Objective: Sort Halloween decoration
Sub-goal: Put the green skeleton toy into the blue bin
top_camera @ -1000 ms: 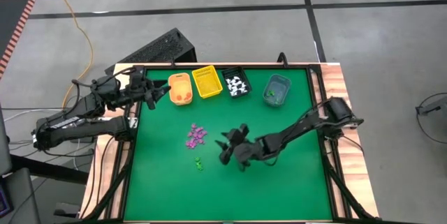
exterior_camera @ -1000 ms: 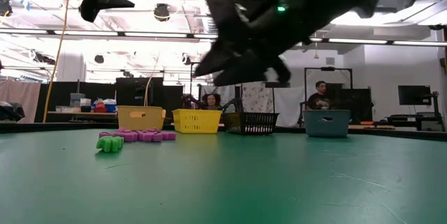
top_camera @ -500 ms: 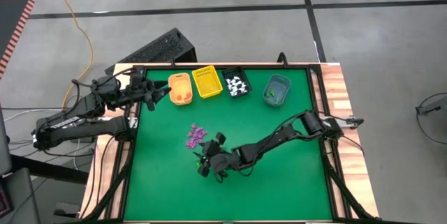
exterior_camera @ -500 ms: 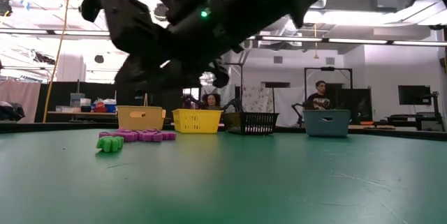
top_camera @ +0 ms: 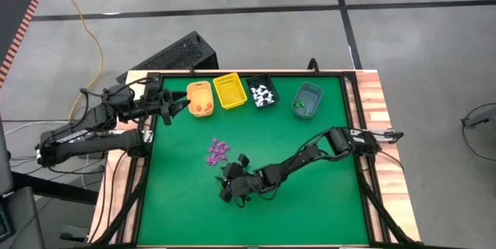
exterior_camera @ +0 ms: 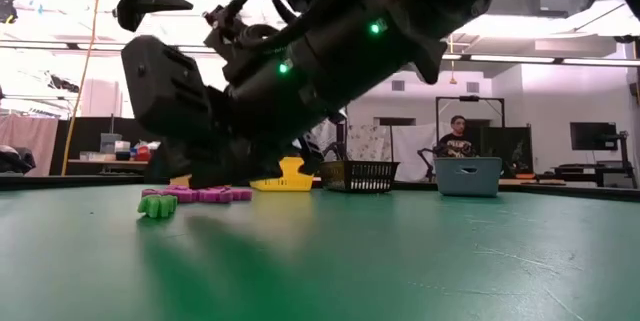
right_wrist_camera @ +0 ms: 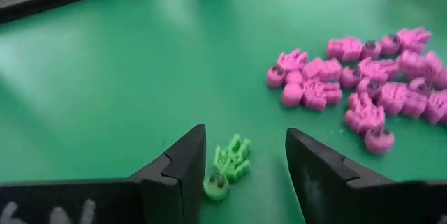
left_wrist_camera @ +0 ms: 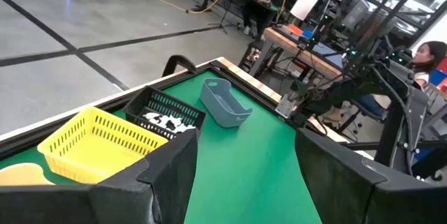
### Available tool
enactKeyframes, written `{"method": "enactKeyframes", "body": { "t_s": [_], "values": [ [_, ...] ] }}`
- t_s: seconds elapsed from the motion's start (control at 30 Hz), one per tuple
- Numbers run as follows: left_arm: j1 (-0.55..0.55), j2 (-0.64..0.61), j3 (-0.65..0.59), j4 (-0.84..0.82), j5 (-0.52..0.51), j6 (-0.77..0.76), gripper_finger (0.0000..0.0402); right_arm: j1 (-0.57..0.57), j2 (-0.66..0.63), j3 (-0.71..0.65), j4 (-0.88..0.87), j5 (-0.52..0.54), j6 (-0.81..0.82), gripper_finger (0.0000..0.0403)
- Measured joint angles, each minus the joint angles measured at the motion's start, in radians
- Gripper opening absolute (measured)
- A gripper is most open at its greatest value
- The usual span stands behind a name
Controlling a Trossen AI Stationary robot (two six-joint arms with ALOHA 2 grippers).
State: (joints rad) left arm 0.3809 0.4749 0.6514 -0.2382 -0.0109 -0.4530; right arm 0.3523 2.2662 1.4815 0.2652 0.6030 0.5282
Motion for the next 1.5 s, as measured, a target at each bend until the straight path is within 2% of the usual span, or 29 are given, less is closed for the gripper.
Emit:
{"method": "enactKeyframes", "body": {
  "t_s": [0.4,0.63,0.73,0.93,1.07,1.3,1.5],
  "values": [
    [0.000,0.000,0.000,-0.001,0.000,0.000,0.0232,-0.002,0.000,0.000,-0.045,-0.001,0.013,0.0191],
    [0.000,0.000,0.000,-0.004,0.002,0.000,0.0232,-0.002,-0.002,0.002,-0.145,0.004,0.125,0.0191],
    [0.000,0.000,0.000,-0.004,0.002,0.000,0.0232,0.001,-0.006,0.003,-0.181,0.033,0.204,0.0184],
    [0.000,0.000,0.000,-0.004,0.002,0.000,0.0232,0.012,-0.022,-0.002,-0.209,0.133,0.194,0.0163],
    [0.000,0.000,0.000,-0.004,0.002,0.000,0.0232,0.012,-0.039,0.000,-0.196,0.140,0.190,0.0153],
    [0.000,0.000,0.000,-0.004,0.002,0.000,0.0232,0.020,-0.040,0.000,-0.015,0.133,0.061,0.0150],
    [0.000,0.000,0.000,-0.004,0.001,0.000,0.0232,0.011,-0.037,0.000,-0.038,0.119,0.073,0.0150]
  ]
}}
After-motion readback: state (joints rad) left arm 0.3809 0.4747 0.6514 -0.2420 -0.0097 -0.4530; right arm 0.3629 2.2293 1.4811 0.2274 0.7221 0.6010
